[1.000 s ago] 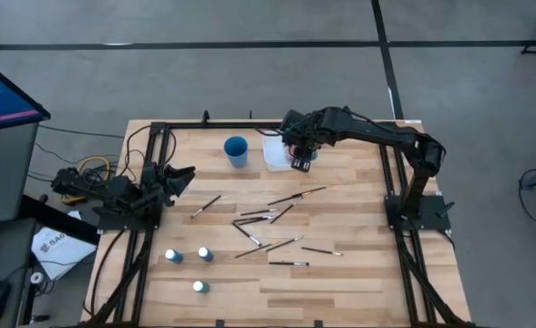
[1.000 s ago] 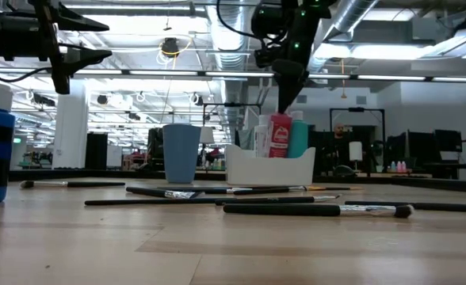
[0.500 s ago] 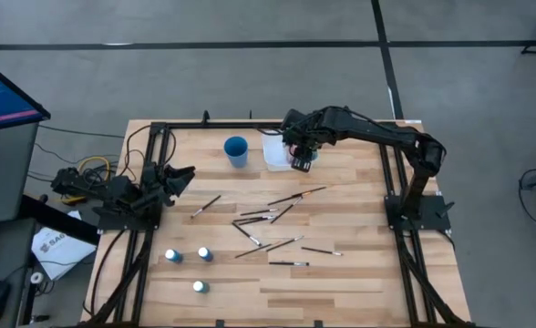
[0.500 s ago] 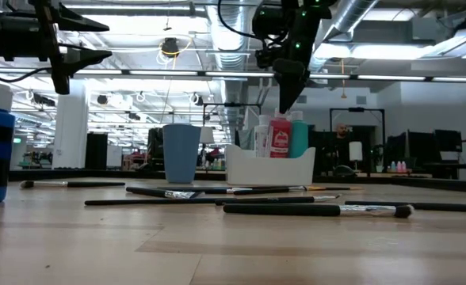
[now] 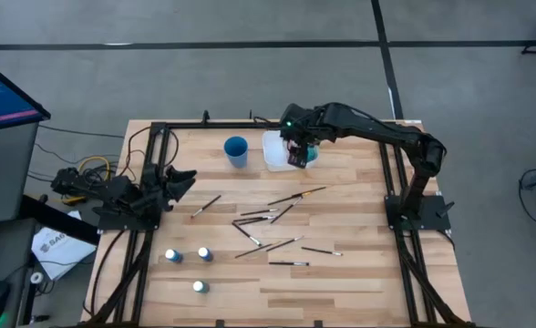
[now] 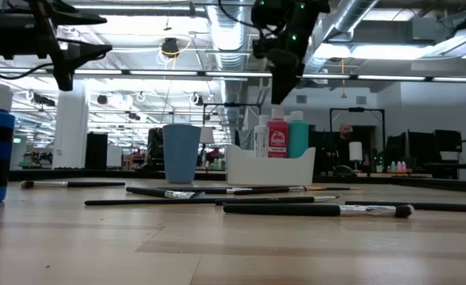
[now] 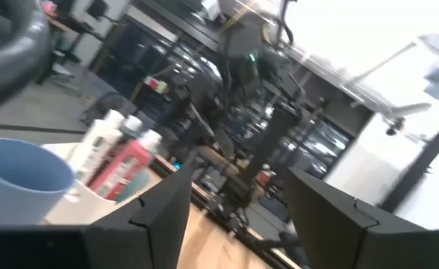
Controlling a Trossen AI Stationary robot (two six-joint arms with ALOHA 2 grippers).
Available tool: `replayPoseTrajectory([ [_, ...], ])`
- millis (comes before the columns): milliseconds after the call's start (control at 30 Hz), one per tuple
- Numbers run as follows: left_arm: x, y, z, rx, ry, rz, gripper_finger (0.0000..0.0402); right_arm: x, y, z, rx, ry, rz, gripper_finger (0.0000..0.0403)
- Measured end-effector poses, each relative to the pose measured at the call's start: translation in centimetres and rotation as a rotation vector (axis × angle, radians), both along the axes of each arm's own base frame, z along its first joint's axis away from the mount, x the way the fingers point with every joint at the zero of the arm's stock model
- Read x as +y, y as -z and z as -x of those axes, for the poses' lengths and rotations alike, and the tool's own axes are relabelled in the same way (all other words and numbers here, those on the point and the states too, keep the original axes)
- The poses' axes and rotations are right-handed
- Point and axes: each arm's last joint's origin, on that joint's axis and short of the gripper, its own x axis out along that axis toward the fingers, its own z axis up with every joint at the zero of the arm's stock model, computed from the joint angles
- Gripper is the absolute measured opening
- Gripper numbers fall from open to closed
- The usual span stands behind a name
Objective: Pick & Place Paint Supplies
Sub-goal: Put the red paint bottle into the white bin, then put the blue paint bottle into the white bin
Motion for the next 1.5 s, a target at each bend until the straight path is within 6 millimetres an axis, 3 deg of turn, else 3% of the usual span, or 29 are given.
replayPoseTrajectory([
  [167,-0.2,-0.3,-0.2,0.005,0.056,-0.022,0.0234,-0.1,-3.0,-0.3,-0.091,0.0,0.034,0.0259],
  [433,-1.0,-3.4,-1.8,0.096,0.142,-0.106,0.0237,1.0,-6.7,0.4,-0.11,-0.006,0.03,0.026],
  [667,-2.9,-5.7,-5.8,0.318,0.389,-0.17,0.0237,4.9,-9.4,2.1,-0.008,-0.067,-0.042,0.026],
  [833,-4.1,-6.2,-8.2,0.485,0.565,-0.185,0.0237,9.2,-11.6,3.9,-0.081,-0.153,-0.145,0.026],
  [933,-4.5,-6.3,-8.8,0.516,0.613,-0.18,0.0237,11.7,-14.3,6.4,-0.214,-0.214,-0.145,0.026],
  [1100,-4.5,-6.6,-8.7,0.498,0.621,-0.134,0.0237,14.1,-19.3,13.9,-0.489,-0.176,-0.135,0.026],
  [1233,-4.8,-7.2,-7.9,0.463,0.672,-0.117,0.0237,15.3,-21.8,19.4,-0.686,-0.147,-0.131,0.026],
  [1367,-5.5,-7.0,-7.5,0.492,0.716,-0.128,0.0237,16.3,-22.1,22.7,-0.786,-0.162,-0.126,0.026],
  [1500,-5.9,-6.6,-7.4,0.521,0.738,-0.132,0.0237,16.6,-20.2,25.2,-0.833,-0.159,-0.121,0.026],
])
